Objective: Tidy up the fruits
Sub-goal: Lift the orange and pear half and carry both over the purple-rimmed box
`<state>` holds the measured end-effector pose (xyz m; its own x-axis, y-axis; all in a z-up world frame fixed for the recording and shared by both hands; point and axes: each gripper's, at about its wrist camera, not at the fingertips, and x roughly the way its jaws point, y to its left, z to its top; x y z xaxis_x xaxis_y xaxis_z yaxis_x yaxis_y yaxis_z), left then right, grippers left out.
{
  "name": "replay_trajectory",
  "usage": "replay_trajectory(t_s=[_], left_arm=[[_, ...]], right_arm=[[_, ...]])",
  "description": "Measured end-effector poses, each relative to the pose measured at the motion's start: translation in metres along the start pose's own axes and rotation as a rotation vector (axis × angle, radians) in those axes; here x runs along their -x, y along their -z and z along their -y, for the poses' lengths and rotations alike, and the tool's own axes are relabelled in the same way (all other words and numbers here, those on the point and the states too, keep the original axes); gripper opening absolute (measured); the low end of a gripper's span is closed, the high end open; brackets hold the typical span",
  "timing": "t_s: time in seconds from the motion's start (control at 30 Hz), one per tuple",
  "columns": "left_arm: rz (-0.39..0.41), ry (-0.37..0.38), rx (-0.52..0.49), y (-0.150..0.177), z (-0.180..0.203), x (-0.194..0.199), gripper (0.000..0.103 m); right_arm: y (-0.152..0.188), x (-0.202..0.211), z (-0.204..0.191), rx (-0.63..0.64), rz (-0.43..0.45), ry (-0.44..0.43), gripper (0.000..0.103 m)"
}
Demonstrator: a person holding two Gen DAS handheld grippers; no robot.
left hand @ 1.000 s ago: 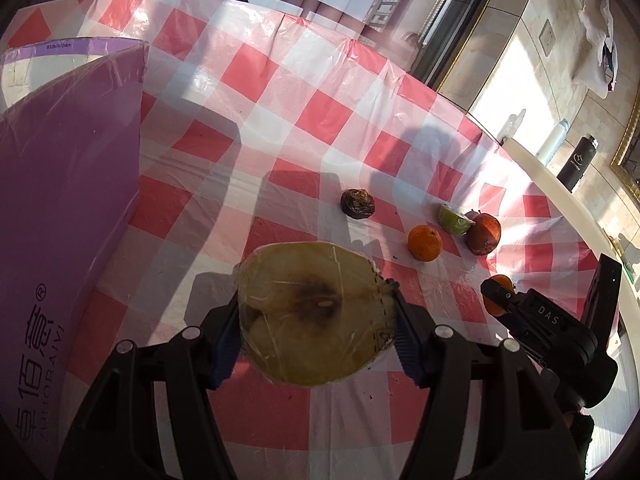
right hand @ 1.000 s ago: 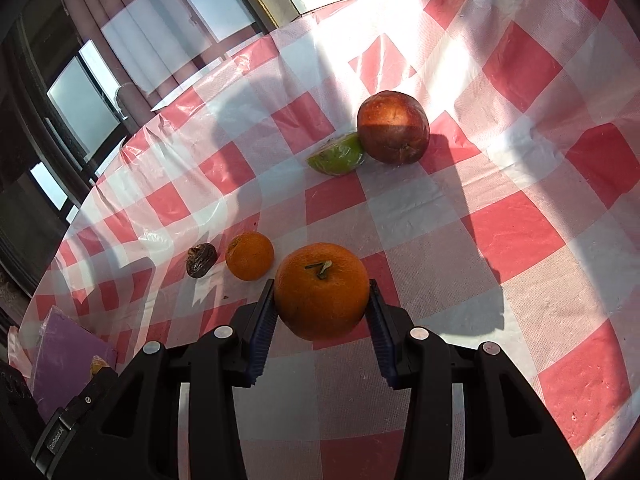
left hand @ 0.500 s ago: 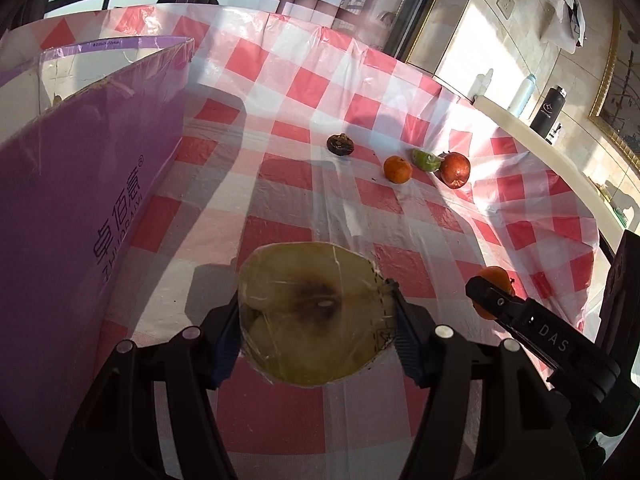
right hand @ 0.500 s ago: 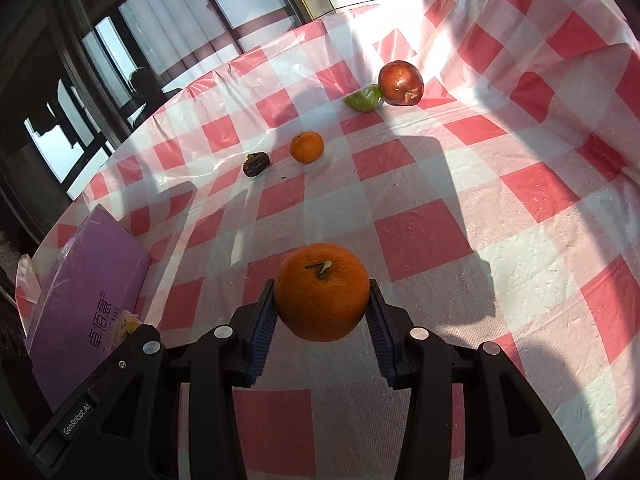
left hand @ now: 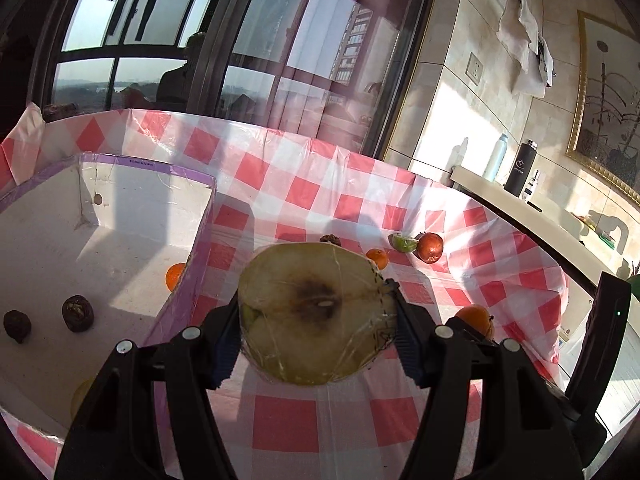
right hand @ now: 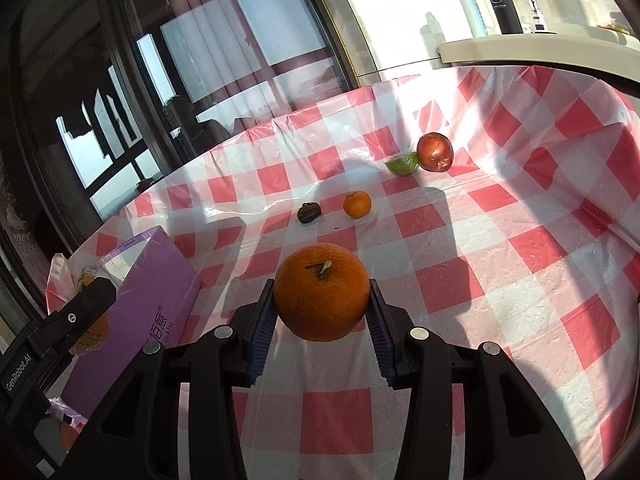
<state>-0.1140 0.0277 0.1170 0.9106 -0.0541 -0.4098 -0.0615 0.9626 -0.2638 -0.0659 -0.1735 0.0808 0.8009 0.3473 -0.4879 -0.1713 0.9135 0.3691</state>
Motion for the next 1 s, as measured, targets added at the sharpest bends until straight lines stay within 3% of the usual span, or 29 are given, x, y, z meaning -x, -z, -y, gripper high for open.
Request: replay_trajectory(t_s=[0.37, 0.5, 0.67, 0.83, 1.0], left_arm=[[0.157, -0.191, 0.065, -0.045, -0.076, 0.062, 0.064], [0.179, -0.268, 0.073, -0.050, -0.106, 0.076, 0.064], [0.126, -0.382, 0.068, -0.050, -0.143, 0.077, 0.064], [-0.005, -0.472, 0.043, -0.044, -0.176, 0.062, 0.064], [-0.152, -0.530, 0.003, -0.037, -0.196, 0.043, 0.064]], right_arm=[[0.010, 0.007, -0.105, 0.201, 0.028, -0.142, 0.043], [0.014, 0.006, -0.141, 0.271, 0.036, -0.189, 0.043], [0.022, -0.003, -0.189, 0.368, 0.016, -0.251, 0.043], [0.036, -0.018, -0.236, 0.506, -0.033, -0.268, 0.043], [0.052, -0.038, -0.268, 0.669, -0.148, -0.238, 0.043]])
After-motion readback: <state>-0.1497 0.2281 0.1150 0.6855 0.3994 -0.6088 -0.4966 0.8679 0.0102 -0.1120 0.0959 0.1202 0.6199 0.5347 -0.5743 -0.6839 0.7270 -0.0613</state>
